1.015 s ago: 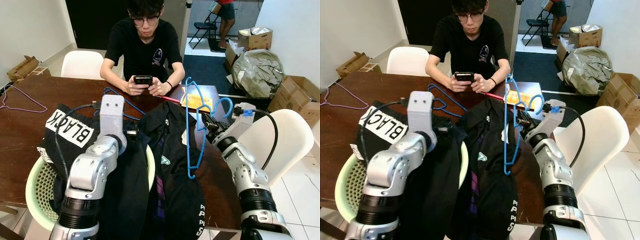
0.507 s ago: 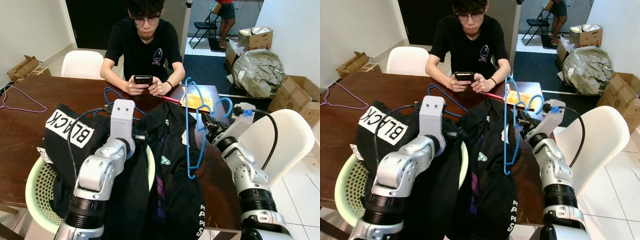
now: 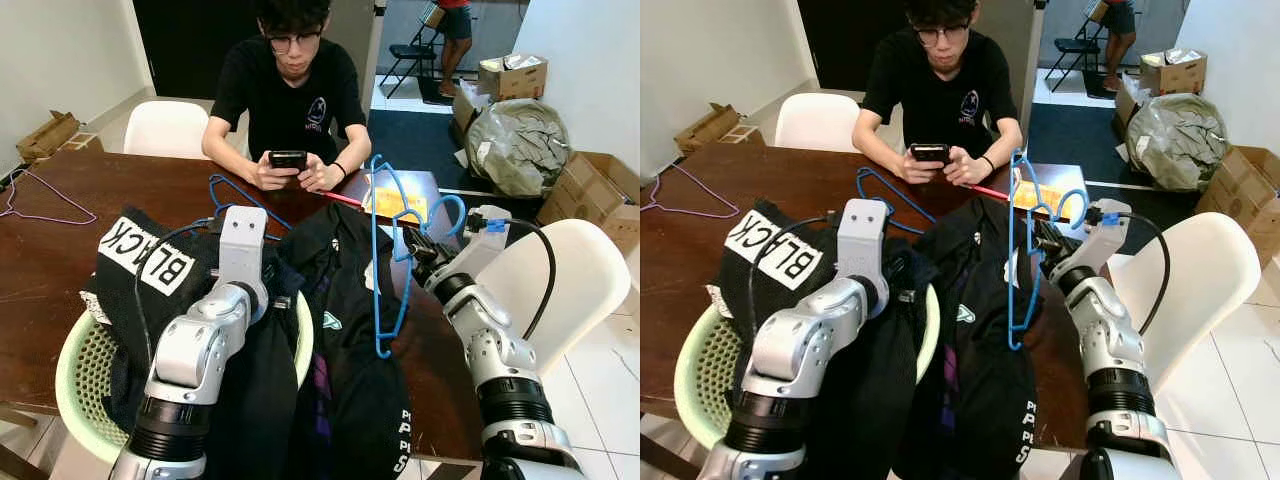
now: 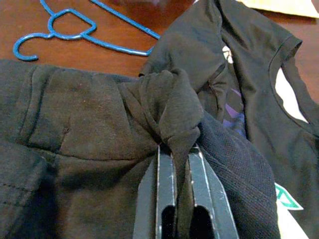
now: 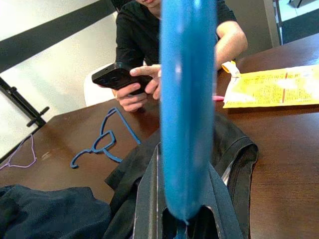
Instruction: Hang hanger
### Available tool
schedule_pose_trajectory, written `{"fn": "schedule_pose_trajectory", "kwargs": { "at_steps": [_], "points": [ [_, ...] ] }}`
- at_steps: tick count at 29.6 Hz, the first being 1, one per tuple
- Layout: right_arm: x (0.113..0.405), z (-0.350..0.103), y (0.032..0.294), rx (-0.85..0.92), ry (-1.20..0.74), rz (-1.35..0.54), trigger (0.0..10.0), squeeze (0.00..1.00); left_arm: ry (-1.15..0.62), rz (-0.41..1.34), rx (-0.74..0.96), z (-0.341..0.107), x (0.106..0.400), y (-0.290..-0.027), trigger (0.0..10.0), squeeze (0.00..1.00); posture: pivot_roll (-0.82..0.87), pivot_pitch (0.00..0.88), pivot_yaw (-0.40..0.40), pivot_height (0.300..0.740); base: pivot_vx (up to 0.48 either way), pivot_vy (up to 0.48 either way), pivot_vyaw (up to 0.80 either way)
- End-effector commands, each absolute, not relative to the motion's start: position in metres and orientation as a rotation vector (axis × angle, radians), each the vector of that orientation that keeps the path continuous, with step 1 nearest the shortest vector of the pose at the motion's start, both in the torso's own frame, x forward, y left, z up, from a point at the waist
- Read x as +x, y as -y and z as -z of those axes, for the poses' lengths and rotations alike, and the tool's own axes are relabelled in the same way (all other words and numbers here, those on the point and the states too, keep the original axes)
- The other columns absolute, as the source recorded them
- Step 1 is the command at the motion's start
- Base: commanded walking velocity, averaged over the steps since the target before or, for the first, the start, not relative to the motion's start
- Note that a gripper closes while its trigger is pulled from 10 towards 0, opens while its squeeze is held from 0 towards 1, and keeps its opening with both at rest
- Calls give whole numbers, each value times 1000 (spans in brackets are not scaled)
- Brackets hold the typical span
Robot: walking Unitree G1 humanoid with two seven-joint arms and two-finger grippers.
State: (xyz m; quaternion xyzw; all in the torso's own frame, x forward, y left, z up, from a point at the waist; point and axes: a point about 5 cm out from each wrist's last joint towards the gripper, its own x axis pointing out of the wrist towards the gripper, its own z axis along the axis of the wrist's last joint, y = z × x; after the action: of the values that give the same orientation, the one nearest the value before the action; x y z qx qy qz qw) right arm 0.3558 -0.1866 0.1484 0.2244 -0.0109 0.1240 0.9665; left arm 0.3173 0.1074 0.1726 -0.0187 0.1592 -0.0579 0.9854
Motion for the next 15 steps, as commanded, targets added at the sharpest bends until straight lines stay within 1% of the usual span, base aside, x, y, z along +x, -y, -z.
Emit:
{"fn": "schedule_pose_trajectory", "kwargs": {
  "at_steps": [1, 4, 5, 6, 7, 8, 10, 11, 12, 14, 15],
  "points": [
    [356, -148, 186, 469, 25, -248, 10000, 0, -297, 106, -29, -177, 318, -111, 0, 0, 107, 0, -36, 740, 0, 0, 0],
    [356, -148, 186, 470, 25, -248, 10000, 0, -269, 79, -22, -182, 319, -118, 0, 0, 109, 0, -38, 740, 0, 0, 0],
    [356, -148, 186, 472, 25, -249, 10000, 0, -186, 0, 18, -198, 321, -134, 0, 0, 109, 0, -38, 740, 0, 0, 0],
    [356, -148, 186, 472, 25, -249, 10000, 0, -186, 0, 18, -198, 321, -134, 0, 0, 109, 0, -38, 740, 0, 0, 0],
    [356, -148, 186, 473, 25, -249, 10000, 0, -124, -58, 47, -211, 322, -146, 0, 0, 109, 0, -38, 740, 0, 0, 0],
    [356, -148, 186, 473, 25, -249, 10000, 0, -124, -58, 47, -211, 322, -146, 0, 0, 109, 0, -38, 740, 0, 0, 0],
    [356, -147, 186, 478, 24, -250, 10000, 0, 60, -219, 196, -252, 318, -177, 0, 0, 111, 0, -37, 740, 0, 0, 0],
    [356, -147, 186, 478, 24, -250, 10000, 0, 60, -219, 196, -252, 318, -177, 0, 0, 111, 0, -37, 740, 0, 0, 0],
    [356, -147, 186, 480, 23, -251, 10000, 0, 169, -312, 301, -278, 313, -192, 0, 0, 111, 0, -37, 740, 0, 0, 0],
    [357, -147, 186, 483, 21, -253, 10000, 0, 324, -443, 439, -315, 301, -208, 0, 0, 118, 0, -42, 740, 0, 0, 0],
    [357, -147, 186, 483, 21, -253, 10000, 0, 324, -443, 439, -315, 301, -208, 0, 0, 118, 0, -42, 740, 0, 0, 0]
  ]
}}
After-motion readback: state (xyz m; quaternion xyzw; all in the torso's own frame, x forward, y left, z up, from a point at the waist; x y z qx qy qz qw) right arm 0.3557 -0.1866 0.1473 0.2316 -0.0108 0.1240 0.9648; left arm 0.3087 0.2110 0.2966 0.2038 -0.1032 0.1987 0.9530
